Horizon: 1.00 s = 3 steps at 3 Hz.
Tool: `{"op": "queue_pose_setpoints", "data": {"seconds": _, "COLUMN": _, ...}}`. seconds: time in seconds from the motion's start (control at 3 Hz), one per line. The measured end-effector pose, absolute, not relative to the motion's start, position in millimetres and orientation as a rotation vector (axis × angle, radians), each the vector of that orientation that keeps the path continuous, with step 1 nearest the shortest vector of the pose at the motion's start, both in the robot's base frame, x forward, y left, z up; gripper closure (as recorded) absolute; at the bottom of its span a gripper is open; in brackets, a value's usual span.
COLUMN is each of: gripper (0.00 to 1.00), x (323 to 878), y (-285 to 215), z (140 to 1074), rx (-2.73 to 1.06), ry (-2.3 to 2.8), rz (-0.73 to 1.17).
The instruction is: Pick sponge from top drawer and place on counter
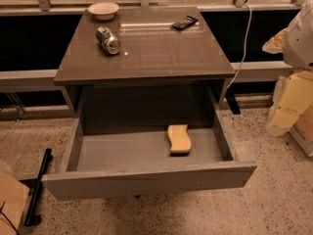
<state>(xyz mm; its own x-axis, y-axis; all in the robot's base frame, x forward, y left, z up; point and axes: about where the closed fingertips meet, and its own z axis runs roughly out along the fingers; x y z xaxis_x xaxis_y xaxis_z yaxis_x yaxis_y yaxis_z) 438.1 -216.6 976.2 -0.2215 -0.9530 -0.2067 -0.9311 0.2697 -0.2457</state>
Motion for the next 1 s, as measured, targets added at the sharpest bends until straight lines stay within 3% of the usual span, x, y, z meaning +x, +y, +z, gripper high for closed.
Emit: {"op": "queue_pose_setpoints", "data": {"seconds": 1.0, "gripper": 0.00, "x": 454, "y": -194, "z": 968, "rx": -1.685, "ry": 2.166, "rz": -0.042}}
